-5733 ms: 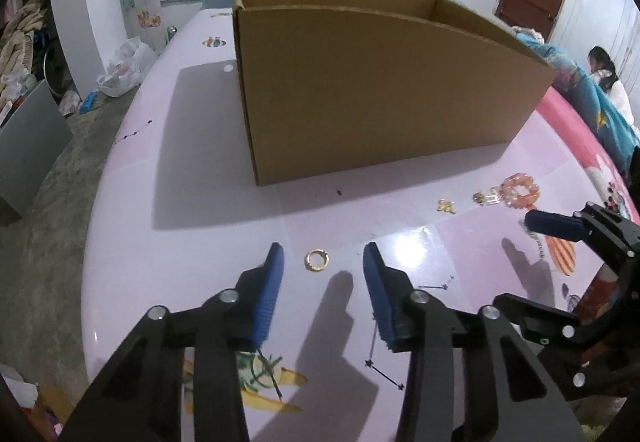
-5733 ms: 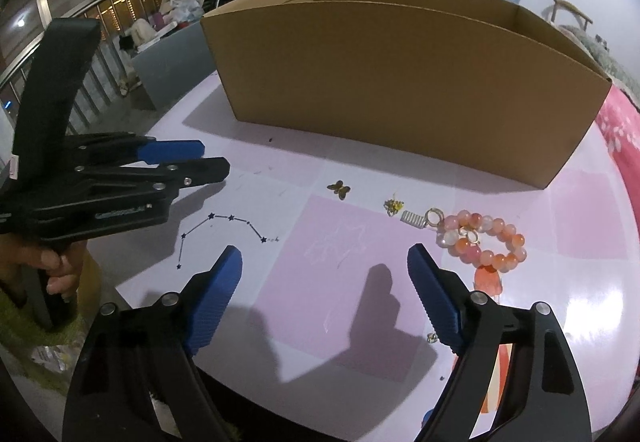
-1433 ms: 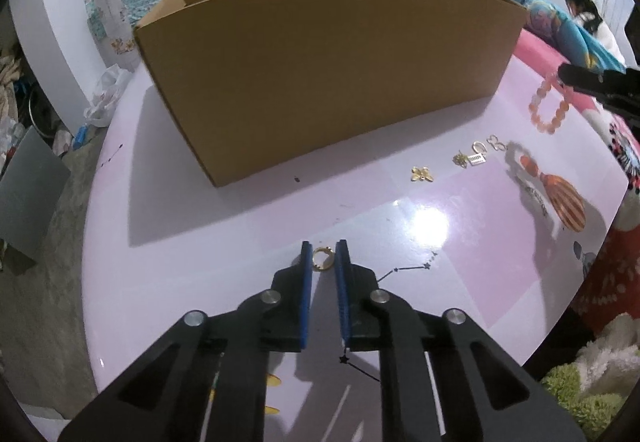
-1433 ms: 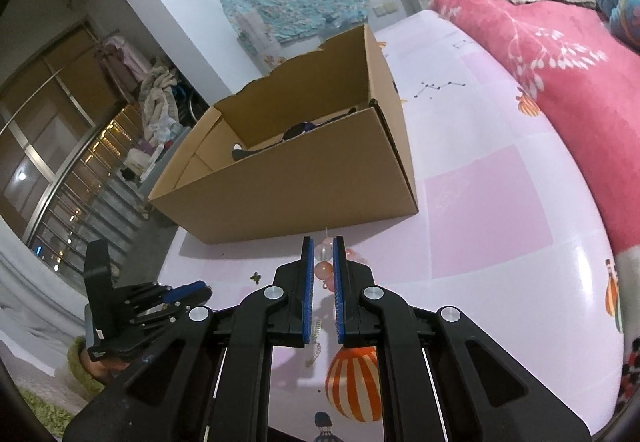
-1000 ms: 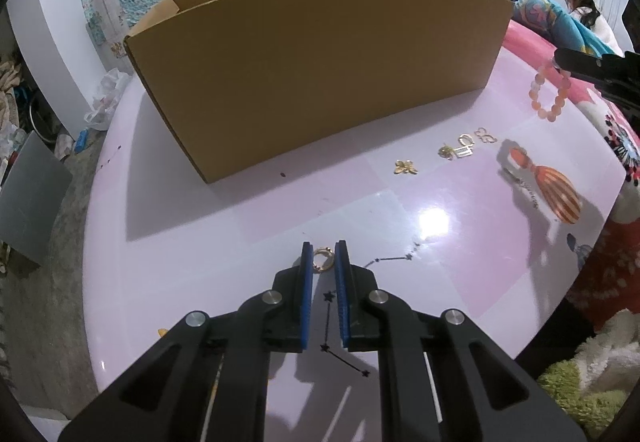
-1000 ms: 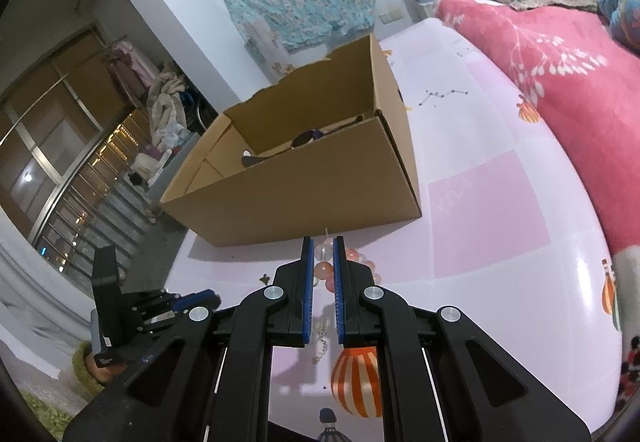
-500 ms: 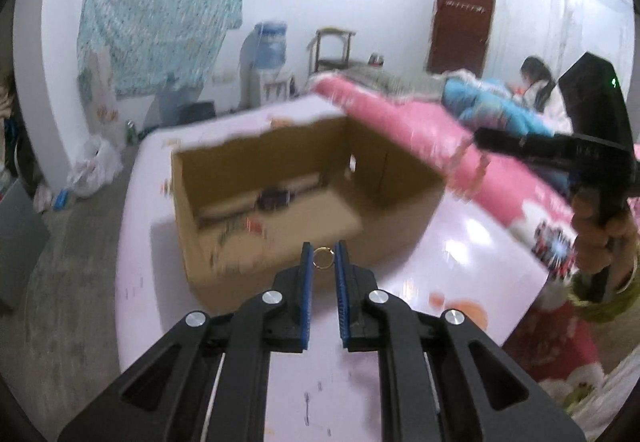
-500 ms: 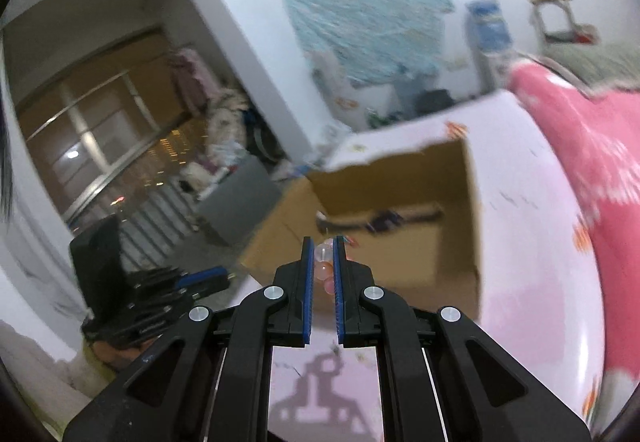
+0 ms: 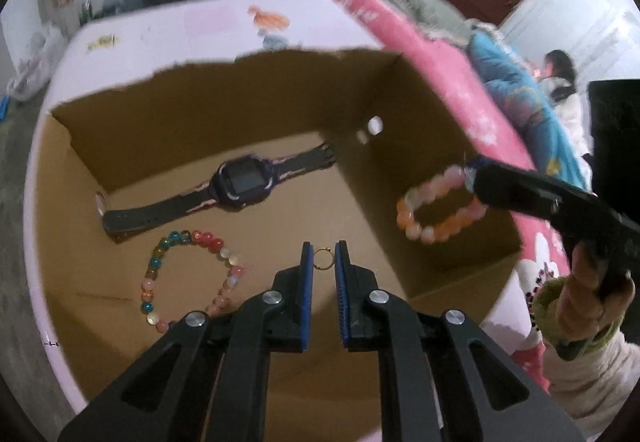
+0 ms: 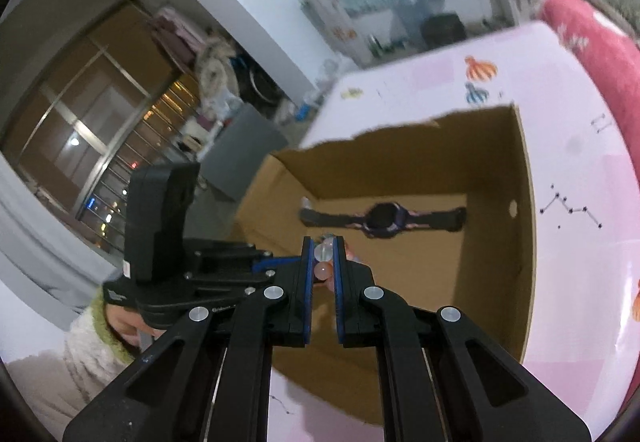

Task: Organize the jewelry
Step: 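Lower both grippers into the box and open them, releasing ring and bracelet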

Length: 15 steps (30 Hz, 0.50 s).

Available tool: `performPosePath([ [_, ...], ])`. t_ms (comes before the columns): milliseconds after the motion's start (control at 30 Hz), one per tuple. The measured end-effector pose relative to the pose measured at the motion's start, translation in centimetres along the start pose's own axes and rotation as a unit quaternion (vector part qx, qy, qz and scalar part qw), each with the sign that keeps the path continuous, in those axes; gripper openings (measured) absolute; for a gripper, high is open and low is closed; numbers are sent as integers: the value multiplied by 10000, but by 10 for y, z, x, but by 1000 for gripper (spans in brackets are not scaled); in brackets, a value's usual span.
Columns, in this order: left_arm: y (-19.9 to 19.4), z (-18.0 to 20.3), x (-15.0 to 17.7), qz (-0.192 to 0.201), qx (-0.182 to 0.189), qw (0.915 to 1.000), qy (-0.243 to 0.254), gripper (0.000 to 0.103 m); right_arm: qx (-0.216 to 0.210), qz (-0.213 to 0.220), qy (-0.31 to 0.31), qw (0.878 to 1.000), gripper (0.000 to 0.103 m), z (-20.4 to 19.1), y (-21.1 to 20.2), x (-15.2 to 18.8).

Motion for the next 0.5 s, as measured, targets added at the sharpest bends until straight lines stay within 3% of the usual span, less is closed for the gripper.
performPosePath([
  [167,18,-17,-2,-402,6,9985,-379,11,175,-366,196,9990,7,19,15,-2],
  [500,16,-28,-1,-340,336,9964,-699,13,505,-443,141,9976,7,27,9,-1],
])
Point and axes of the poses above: each gripper's, at about its wrist camera, not at the fingertips, and y roughly the way its jaws point, z to its right, x to its underside, the point moved 8 cm from there along y, roughly the way its jaws point, and after that the axes turned 13 degrees about y, right-handed, at the moved point
